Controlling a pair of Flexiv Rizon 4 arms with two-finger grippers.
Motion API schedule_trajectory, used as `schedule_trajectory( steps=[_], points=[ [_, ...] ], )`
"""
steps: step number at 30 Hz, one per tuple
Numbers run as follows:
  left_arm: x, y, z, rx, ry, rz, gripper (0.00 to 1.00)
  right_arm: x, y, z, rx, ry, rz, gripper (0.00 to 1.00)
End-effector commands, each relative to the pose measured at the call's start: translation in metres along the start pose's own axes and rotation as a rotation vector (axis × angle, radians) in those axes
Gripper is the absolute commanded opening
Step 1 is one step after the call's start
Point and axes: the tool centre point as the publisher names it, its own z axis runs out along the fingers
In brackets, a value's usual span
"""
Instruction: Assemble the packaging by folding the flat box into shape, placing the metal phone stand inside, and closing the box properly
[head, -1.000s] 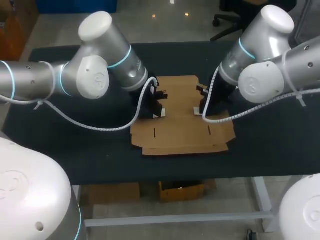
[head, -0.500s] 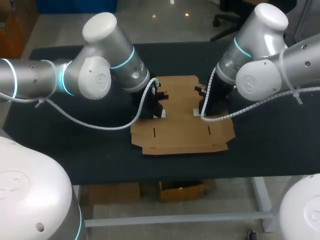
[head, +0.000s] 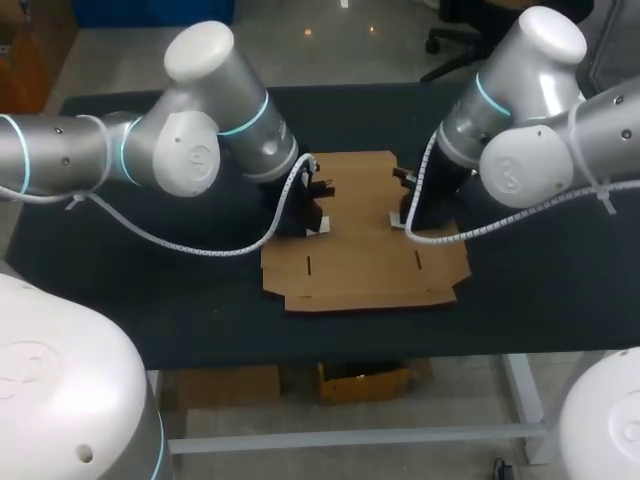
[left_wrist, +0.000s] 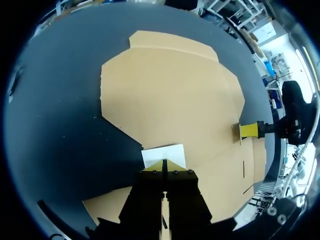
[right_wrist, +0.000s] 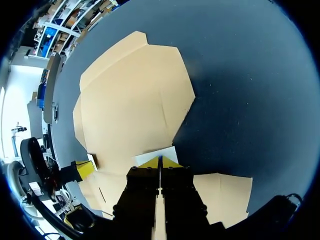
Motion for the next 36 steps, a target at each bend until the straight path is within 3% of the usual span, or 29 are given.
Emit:
schedule_trajectory(
  steps=[1,17,31,36],
  points=[
    [-0.002,0.003,-0.016,0.017,-0.032,-0.008,0.0,-0.012,-0.005,-0.013,-0.012,0.031,0.001,0.0],
    [-0.019,-0.001,-0.035,0.029,-0.084,-0.052,0.0,-0.031,-0.001,-0.024,-0.017,0.055,0.034,0.0],
    [-0.032,0.013,-0.06,0.027,-0.081,-0.081,0.0,-0.049,0.006,-0.044,-0.003,0.1,0.016,0.0],
    [-0.036,0.023,-0.071,0.023,-0.079,-0.1,0.0,-0.058,0.006,-0.056,0.017,0.155,-0.013,0.0]
  ],
)
